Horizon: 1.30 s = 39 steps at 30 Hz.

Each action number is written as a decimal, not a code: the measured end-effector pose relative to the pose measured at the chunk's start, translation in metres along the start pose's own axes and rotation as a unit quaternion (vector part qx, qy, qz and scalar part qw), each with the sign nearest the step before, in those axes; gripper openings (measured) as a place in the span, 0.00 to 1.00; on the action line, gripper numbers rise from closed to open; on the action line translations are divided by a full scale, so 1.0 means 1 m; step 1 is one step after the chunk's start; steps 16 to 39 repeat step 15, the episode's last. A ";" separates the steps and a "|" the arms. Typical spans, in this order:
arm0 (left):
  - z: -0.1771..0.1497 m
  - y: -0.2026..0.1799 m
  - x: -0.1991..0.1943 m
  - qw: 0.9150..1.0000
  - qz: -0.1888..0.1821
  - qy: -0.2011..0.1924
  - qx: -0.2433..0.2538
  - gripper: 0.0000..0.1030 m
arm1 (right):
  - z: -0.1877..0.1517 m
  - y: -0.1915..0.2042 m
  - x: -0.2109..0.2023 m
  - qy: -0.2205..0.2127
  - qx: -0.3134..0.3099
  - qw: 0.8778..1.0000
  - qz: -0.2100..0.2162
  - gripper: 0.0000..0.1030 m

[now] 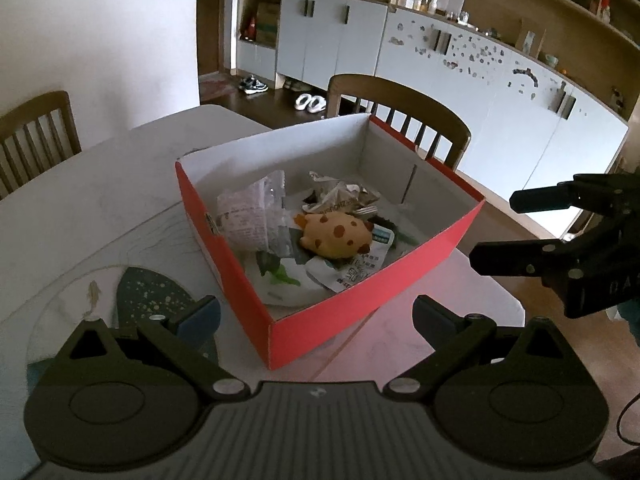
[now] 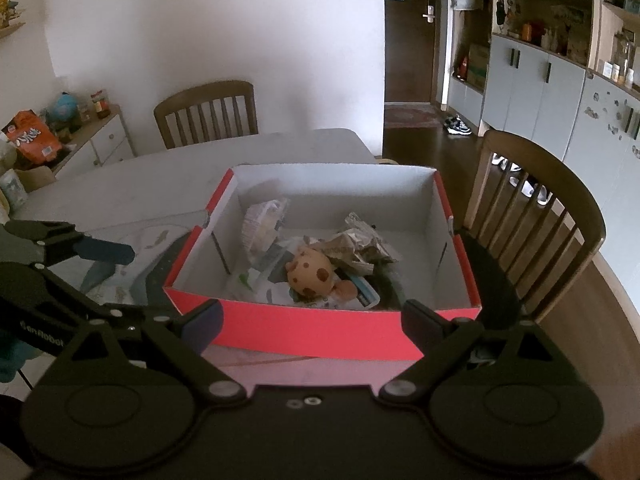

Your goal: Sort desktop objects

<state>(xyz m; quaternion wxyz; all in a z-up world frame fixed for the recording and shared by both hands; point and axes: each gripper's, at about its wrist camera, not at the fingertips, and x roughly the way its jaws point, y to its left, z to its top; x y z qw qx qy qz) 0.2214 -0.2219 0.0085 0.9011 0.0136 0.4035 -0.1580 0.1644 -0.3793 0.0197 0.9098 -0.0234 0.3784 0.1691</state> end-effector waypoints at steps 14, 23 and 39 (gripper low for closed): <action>0.004 0.008 0.001 1.000 0.010 -0.010 0.003 1.00 | 0.003 0.001 0.009 0.008 0.003 1.000 0.001 0.93; 0.004 0.009 0.001 1.000 0.010 -0.010 0.003 1.00 | 0.003 0.002 0.010 0.009 0.003 1.000 0.001 0.93; 0.004 0.009 0.001 1.000 0.010 -0.010 0.003 1.00 | 0.003 0.002 0.010 0.009 0.003 1.000 0.001 0.93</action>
